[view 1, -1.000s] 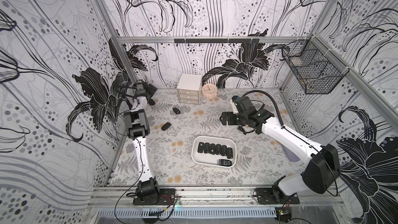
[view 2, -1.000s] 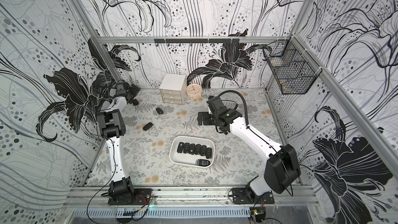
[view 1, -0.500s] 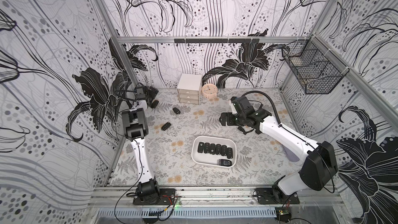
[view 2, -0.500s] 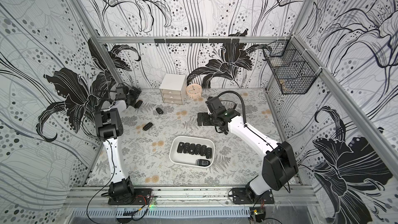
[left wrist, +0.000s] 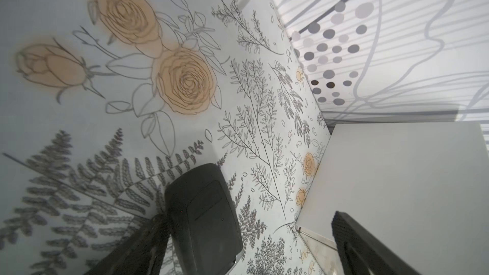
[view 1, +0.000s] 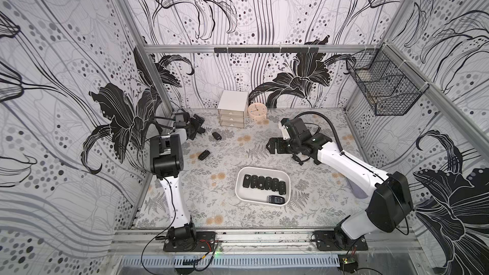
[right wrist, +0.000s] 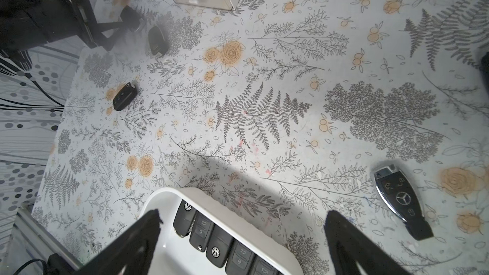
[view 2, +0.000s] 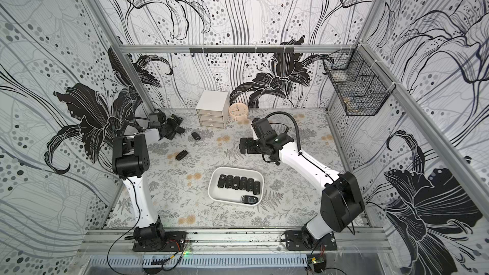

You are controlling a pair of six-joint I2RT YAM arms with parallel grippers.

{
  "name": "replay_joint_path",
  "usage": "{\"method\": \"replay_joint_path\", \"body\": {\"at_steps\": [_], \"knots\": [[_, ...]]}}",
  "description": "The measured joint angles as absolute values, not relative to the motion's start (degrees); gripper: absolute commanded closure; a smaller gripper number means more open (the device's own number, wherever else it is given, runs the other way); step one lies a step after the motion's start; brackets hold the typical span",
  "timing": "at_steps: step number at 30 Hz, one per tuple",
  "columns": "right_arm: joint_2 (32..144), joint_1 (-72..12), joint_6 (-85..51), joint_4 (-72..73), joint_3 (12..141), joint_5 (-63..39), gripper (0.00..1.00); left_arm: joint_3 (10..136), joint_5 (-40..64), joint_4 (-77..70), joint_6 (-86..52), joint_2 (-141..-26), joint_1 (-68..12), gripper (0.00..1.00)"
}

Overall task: Place the car key into the storage box
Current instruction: Move the car key to the center of the board.

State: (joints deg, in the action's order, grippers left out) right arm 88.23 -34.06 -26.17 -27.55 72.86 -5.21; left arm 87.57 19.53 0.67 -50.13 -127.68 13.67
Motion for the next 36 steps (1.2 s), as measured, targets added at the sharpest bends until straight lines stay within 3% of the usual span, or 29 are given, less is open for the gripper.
{"method": "replay_joint_path", "body": {"at_steps": [13, 17, 36], "knots": [[85.4, -34.2, -26.2, -28.1, 71.1, -4.5, 0.0, 109.3, 19.3, 10.5, -47.1, -139.7, 13.3, 0.01], [85.0, -34.2, -26.2, -28.3, 71.0, -4.0, 0.0, 110.1, 21.0, 11.3, -45.1, -140.2, 11.8, 0.01], [85.0, -34.2, -26.1, -25.8, 69.7, -6.7, 0.0, 73.7, 25.8, 4.0, -43.8, -117.4, 2.2, 0.01]]}}
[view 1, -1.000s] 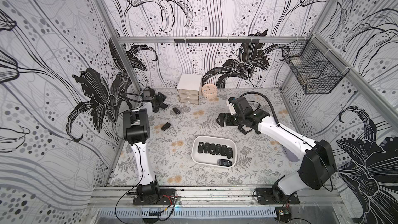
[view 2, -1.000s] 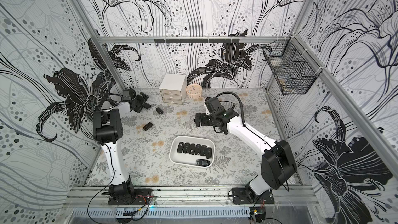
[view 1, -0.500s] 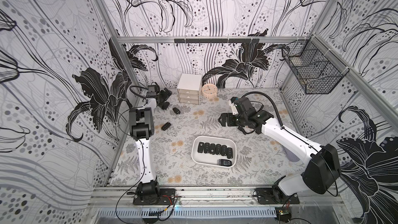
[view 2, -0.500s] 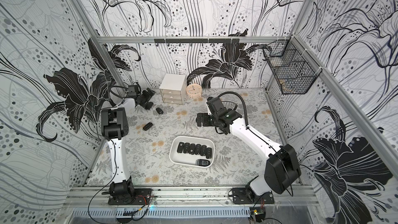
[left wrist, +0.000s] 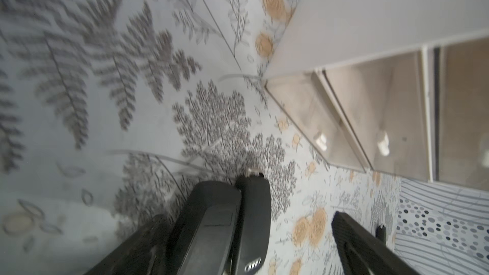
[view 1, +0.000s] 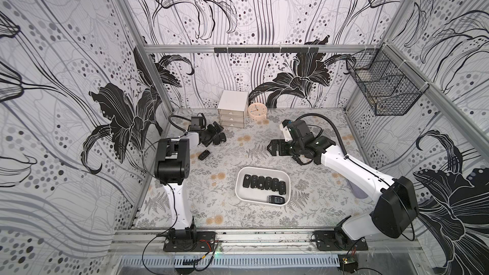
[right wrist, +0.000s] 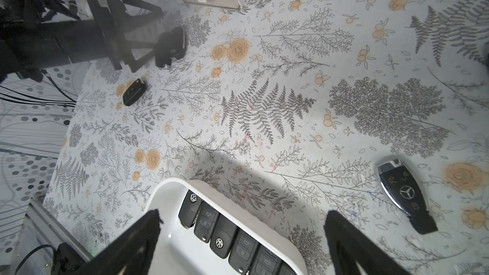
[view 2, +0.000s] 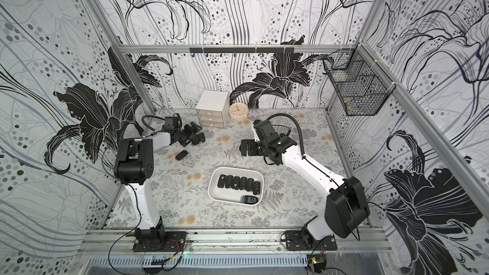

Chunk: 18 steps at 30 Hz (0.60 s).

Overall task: Place the car key into the storage box
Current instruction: Move the car key to the center of the board.

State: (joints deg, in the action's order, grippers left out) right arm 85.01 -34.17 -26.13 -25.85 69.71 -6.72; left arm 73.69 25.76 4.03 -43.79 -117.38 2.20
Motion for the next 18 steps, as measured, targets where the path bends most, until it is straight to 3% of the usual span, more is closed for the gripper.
{"method": "replay_joint_path", "body": {"at_steps": [8, 18], "knots": [[85.1, -34.8, -26.2, -24.4, 68.3, -8.2, 0.0, 67.9, 24.8, 3.9, -46.8, -112.9, -5.6, 0.01], [83.3, -34.9, -26.2, -24.0, 63.5, -7.9, 0.0, 69.5, 22.1, 7.9, -47.4, -112.8, -11.6, 0.01]]}}
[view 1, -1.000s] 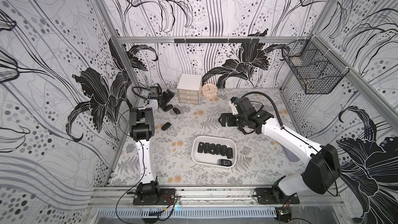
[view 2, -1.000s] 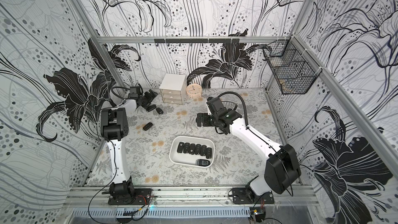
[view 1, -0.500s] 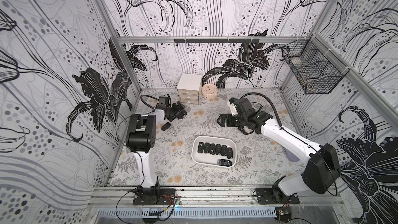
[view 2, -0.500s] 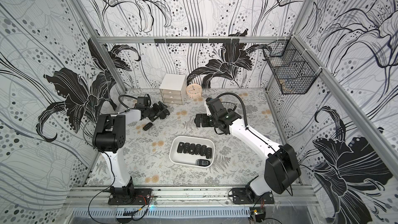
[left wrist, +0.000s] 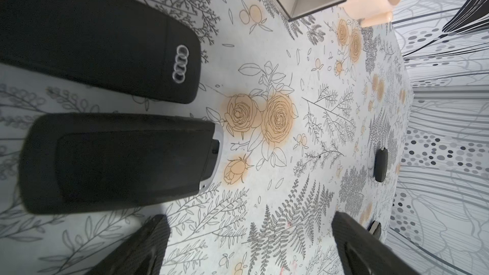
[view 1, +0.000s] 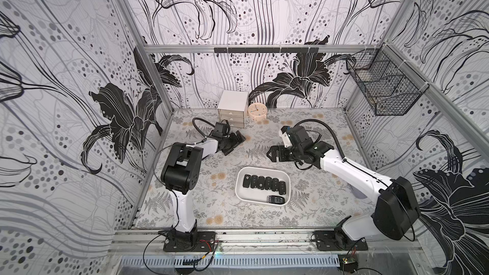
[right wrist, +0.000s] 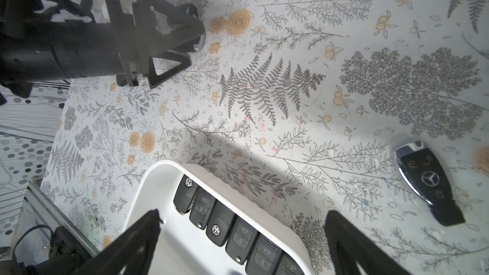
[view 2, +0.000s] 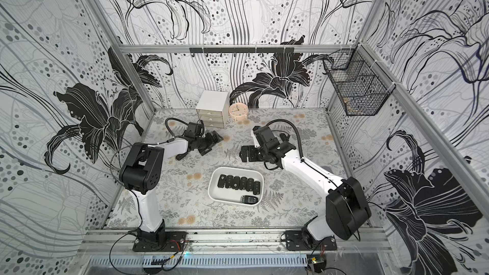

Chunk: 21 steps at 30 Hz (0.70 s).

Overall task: Place the car key into the storage box
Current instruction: Move the car key to the center of the board.

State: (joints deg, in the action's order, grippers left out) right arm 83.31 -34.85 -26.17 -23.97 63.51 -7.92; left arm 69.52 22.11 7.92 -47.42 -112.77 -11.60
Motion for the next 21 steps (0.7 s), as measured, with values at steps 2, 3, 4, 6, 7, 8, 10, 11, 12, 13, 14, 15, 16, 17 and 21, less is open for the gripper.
{"method": "replay_joint_path", "body": {"at_steps": [2, 3, 4, 6, 7, 8, 10, 11, 12, 13, 14, 15, 16, 17, 21], "knots": [[82.4, -34.9, -26.2, -23.9, 62.8, -7.7, 0.0, 70.9, 20.6, 10.7, -46.0, -112.7, -11.4, 0.01], [81.8, -34.9, -26.2, -23.9, 62.6, -7.7, 0.0, 71.8, 19.5, 12.3, -45.0, -112.7, -11.3, 0.01], [81.4, -34.9, -26.2, -23.9, 62.4, -7.5, 0.0, 72.6, 18.8, 13.6, -44.1, -112.7, -11.3, 0.01], [80.8, -34.9, -26.2, -23.9, 62.2, -7.3, 0.0, 75.0, 16.5, 16.9, -41.6, -112.7, -11.2, 0.01], [80.6, -34.9, -26.2, -23.9, 62.2, -7.2, 0.0, 76.2, 15.3, 18.2, -40.5, -112.7, -11.2, 0.01], [80.4, -34.9, -26.2, -23.9, 62.1, -7.1, 0.0, 77.5, 14.1, 19.4, -39.2, -112.7, -11.1, 0.01], [80.2, -34.9, -26.2, -23.9, 61.9, -6.8, 0.0, 79.4, 12.3, 20.9, -37.3, -112.7, -10.8, 0.01], [80.1, -34.9, -26.2, -23.9, 61.8, -6.7, 0.0, 80.5, 11.7, 21.6, -36.4, -112.8, -10.5, 0.01], [80.0, -34.9, -26.2, -24.0, 61.6, -6.6, 0.0, 81.5, 11.3, 22.3, -35.6, -112.9, -10.2, 0.01], [79.9, -34.9, -26.2, -24.0, 61.6, -6.4, 0.0, 82.5, 11.1, 22.8, -35.1, -113.3, -9.7, 0.01], [79.7, -34.9, -26.2, -24.0, 61.6, -6.4, 0.0, 83.7, 10.8, 23.1, -34.5, -113.9, -9.2, 0.01], [79.6, -34.9, -26.2, -24.0, 61.6, -6.2, 0.0, 84.9, 10.5, 23.2, -34.0, -114.8, -8.6, 0.01], [79.4, -34.9, -26.2, -24.0, 61.6, -6.2, 0.0, 85.8, 10.5, 23.4, -33.6, -115.6, -8.2, 0.01], [79.1, -34.9, -26.2, -23.9, 61.5, -6.0, 0.0, 86.9, 10.3, 23.6, -33.2, -116.8, -7.9, 0.01], [77.9, -34.9, -26.2, -24.1, 60.9, -5.3, 0.0, 89.3, 10.5, 24.4, -32.3, -121.1, -7.0, 0.01]]}}
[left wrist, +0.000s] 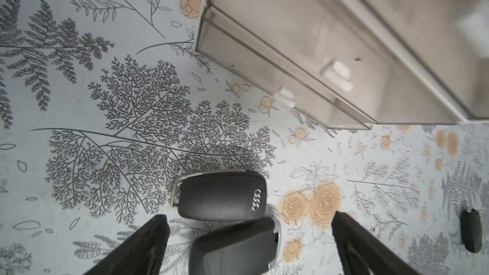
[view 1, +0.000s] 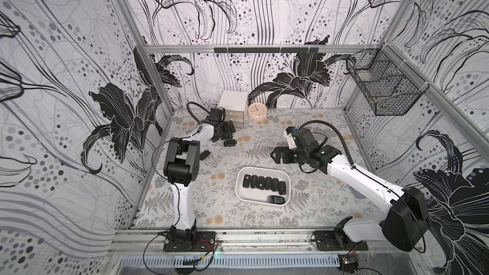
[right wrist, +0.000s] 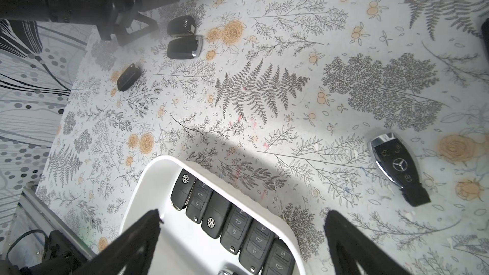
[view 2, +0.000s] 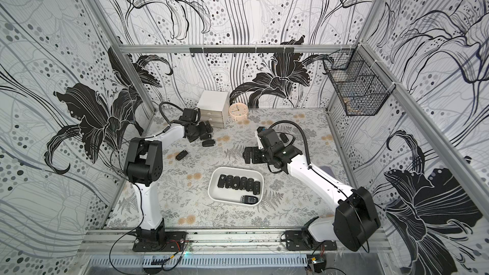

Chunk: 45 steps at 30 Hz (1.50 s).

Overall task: Place the car key into the storage box
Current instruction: Move the car key to the center of the board, then pick up the car key from the center of the board.

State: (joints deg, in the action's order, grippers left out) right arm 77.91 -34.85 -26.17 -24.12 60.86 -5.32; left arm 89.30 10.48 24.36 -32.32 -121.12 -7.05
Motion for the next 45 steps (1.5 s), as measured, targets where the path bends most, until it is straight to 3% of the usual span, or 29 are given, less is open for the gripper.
{"method": "replay_joint_path", "body": {"at_steps": [19, 32, 45], "knots": [[77.7, -34.9, -26.2, -24.2, 60.7, -4.8, 0.0, 83.0, 14.0, 23.2, -32.6, -119.2, -13.7, 0.01], [77.7, -34.9, -26.2, -24.2, 60.7, -4.9, 0.0, 91.9, 3.3, 32.0, -21.7, -122.3, -16.5, 0.02], [77.7, -34.9, -26.2, -24.4, 60.7, -4.9, 0.0, 98.4, -4.1, 38.1, -12.1, -128.6, -20.4, 0.29]]}}
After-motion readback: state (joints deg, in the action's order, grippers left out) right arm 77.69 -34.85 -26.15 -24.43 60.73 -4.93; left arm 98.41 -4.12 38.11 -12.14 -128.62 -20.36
